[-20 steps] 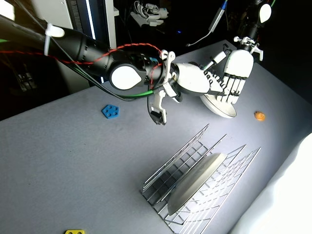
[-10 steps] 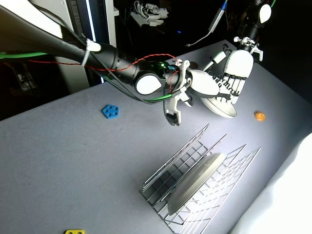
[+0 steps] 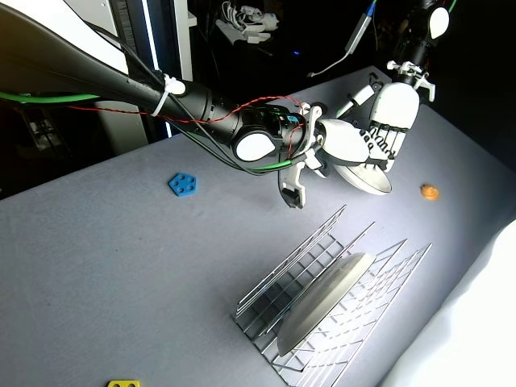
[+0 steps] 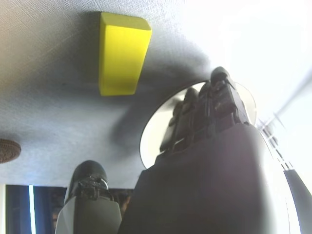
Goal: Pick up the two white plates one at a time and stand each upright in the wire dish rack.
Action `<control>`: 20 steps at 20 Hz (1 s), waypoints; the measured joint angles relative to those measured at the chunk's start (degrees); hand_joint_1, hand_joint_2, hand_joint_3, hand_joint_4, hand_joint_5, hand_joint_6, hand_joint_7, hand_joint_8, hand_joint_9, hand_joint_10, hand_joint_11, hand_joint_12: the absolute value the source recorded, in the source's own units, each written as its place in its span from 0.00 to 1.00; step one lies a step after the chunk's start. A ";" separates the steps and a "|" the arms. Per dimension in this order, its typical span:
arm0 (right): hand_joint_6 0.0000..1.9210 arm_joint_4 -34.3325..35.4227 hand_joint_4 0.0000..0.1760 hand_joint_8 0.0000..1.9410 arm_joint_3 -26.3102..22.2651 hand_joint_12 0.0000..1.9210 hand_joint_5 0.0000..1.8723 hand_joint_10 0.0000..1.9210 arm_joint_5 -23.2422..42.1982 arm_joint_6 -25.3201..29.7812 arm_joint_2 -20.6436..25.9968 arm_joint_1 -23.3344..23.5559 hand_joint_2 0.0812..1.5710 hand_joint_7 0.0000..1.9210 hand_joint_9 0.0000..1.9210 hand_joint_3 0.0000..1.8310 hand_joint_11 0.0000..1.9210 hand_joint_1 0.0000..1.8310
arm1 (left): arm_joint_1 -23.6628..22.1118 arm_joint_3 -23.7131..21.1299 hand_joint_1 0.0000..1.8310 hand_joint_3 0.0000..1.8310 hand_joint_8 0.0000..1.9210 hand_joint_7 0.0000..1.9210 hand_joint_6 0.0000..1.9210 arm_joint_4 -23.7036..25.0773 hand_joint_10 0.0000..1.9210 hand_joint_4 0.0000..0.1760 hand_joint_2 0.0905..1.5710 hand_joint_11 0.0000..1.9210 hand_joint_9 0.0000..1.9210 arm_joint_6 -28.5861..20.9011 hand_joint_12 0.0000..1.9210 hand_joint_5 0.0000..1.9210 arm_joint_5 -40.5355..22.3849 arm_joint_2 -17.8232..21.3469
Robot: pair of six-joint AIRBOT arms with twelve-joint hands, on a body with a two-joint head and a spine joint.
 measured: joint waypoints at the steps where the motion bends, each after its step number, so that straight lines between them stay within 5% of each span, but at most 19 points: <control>1: 0.01 0.13 0.00 0.01 0.00 0.46 0.11 0.02 0.33 0.00 -0.07 -0.13 0.69 0.12 0.10 0.01 0.00 0.76 | 0.00 0.00 0.00 0.00 0.00 0.00 0.00 0.00 0.00 0.00 0.64 0.00 0.00 -0.02 0.00 0.00 0.00 -0.02; 5: 0.02 0.17 0.00 0.01 0.37 0.68 0.24 0.04 0.92 0.00 -0.09 -1.11 0.76 0.25 0.24 0.01 0.01 0.82 | 0.00 0.17 0.00 0.00 0.00 0.00 0.00 0.00 0.00 0.00 0.65 0.00 0.00 -0.07 0.00 0.00 -0.15 -0.07; 8: 0.04 0.22 0.00 0.02 0.79 0.64 0.39 0.05 1.05 0.02 -0.55 -1.81 0.76 0.38 0.36 0.00 0.15 0.78 | 0.15 0.20 0.00 0.00 0.00 0.00 0.00 -0.02 0.00 0.00 0.65 0.00 0.00 -0.07 0.00 0.00 -0.20 -0.07; 9: 0.53 0.24 0.00 0.02 0.79 0.65 0.41 0.07 1.14 0.04 -0.57 -1.90 0.76 0.45 0.43 0.00 0.21 0.65 | 0.15 0.31 0.00 0.00 0.00 0.00 0.00 0.00 0.00 0.00 0.65 0.00 0.00 -0.07 0.00 0.00 -0.20 -0.09; 10: 0.66 0.46 0.00 0.46 0.79 0.67 0.41 0.61 2.10 0.02 -0.76 -1.90 0.75 0.43 0.39 0.00 0.25 0.72 | 0.15 0.48 0.00 0.00 0.00 0.00 0.00 0.00 0.00 0.00 0.66 0.00 0.00 -0.07 0.00 0.00 -0.26 -0.20; 11: 0.58 0.42 0.00 0.56 0.79 0.67 0.48 0.64 3.39 -0.02 -0.72 -1.88 0.71 0.47 0.43 0.00 0.35 0.74 | 0.15 0.48 0.00 0.00 0.00 0.00 0.00 0.00 0.00 0.00 0.65 0.00 0.00 -0.07 0.00 0.00 -0.26 -0.20; 20: 0.54 0.20 0.00 0.50 0.76 0.64 0.50 0.58 4.37 1.60 0.00 -1.36 0.69 0.51 0.50 0.00 0.44 0.75 | -3.78 -0.26 0.00 0.00 0.00 0.00 0.00 1.88 0.00 0.00 0.65 0.00 0.00 -0.48 0.00 0.00 0.09 0.26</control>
